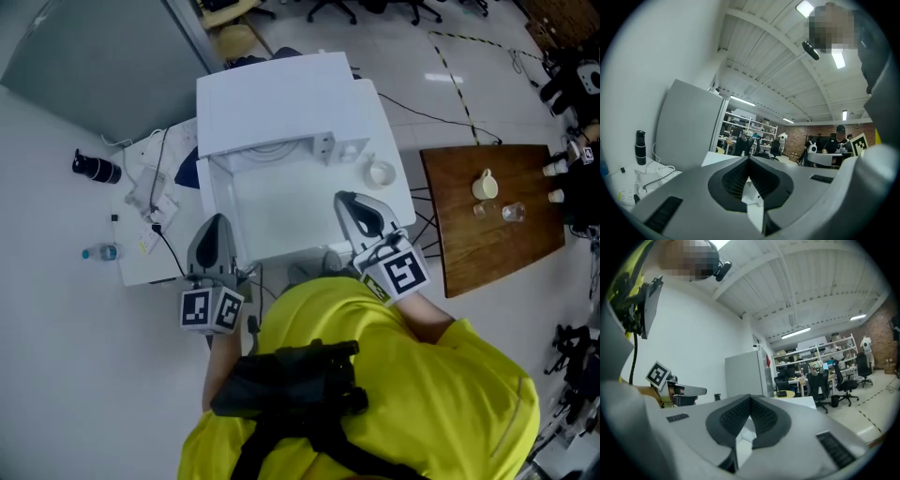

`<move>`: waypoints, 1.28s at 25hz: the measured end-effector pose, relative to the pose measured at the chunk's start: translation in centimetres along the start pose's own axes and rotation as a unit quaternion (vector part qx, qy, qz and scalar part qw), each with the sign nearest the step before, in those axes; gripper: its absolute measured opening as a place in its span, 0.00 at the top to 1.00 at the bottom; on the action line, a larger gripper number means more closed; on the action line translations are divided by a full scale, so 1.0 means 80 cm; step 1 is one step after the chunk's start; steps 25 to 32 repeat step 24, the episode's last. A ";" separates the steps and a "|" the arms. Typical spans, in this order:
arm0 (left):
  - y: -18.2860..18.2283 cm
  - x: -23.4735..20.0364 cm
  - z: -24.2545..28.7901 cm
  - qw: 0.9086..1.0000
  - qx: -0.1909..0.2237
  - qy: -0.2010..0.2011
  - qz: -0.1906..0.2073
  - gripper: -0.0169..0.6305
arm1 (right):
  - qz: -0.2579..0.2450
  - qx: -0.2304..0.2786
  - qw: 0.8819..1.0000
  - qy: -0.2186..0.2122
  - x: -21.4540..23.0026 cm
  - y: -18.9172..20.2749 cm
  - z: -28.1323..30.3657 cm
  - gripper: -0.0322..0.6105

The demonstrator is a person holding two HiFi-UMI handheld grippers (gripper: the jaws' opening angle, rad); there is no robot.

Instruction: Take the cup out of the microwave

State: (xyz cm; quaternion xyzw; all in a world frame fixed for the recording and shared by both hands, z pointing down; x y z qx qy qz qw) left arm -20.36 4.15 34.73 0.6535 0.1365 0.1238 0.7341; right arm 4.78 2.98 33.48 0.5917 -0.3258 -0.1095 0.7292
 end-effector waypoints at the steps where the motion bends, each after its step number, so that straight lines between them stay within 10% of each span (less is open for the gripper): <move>1: 0.002 -0.002 -0.001 1.000 -0.002 -0.004 -0.001 0.98 | 0.008 -0.005 1.000 -0.002 0.001 0.002 0.000 0.95; 32: 0.006 0.006 0.007 1.000 -0.014 0.013 0.007 0.98 | 0.020 -0.022 0.999 -0.013 -0.012 0.005 -0.004 0.95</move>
Point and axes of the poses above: the fingertips, and each gripper's own axes: z forward along the fingers, x to its right, y out of its underside, the point moved 5 cm from there along -z, backward along the fingers, and after that the axes turned 13 degrees about z, right-handed, at the moved point
